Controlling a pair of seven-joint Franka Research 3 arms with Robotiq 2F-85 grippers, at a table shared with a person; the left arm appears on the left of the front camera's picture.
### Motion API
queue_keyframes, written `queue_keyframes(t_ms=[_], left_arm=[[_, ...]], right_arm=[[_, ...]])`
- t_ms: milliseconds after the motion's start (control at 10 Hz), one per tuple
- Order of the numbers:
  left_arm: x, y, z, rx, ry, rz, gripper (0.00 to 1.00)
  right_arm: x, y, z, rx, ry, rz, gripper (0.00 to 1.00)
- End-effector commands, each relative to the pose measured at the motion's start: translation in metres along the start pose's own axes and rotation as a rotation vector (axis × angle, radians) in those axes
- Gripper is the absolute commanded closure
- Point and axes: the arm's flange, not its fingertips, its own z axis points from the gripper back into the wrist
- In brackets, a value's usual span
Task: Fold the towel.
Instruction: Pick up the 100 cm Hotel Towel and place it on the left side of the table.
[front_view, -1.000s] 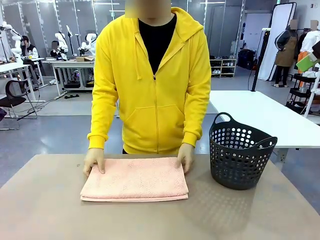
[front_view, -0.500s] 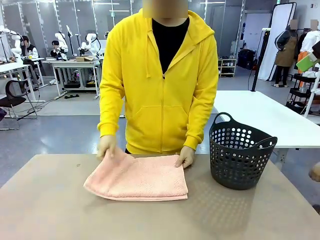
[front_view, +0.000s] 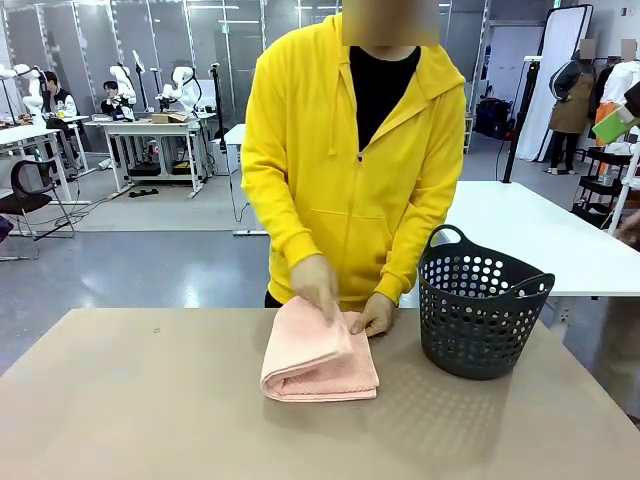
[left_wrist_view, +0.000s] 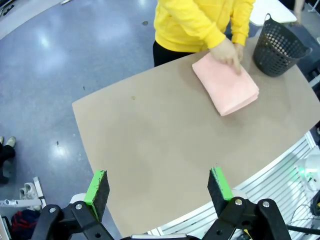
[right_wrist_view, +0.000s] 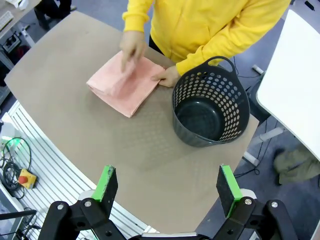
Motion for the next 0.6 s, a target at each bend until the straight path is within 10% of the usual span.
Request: queue_keyframes(t_ms=[0, 500], left_arm=[[0.0029, 0.0000, 0.0006, 0.009, 0.001, 0.012, 0.00], [0.0029, 0.0000, 0.0006, 0.009, 0.001, 0.012, 0.00]], right_arm=[[-0.0008, -0.0004, 0.0006, 0.002, -0.007, -0.005, 0.00], [-0.0008, -0.0004, 0.0006, 0.002, -0.007, -0.005, 0.00]])
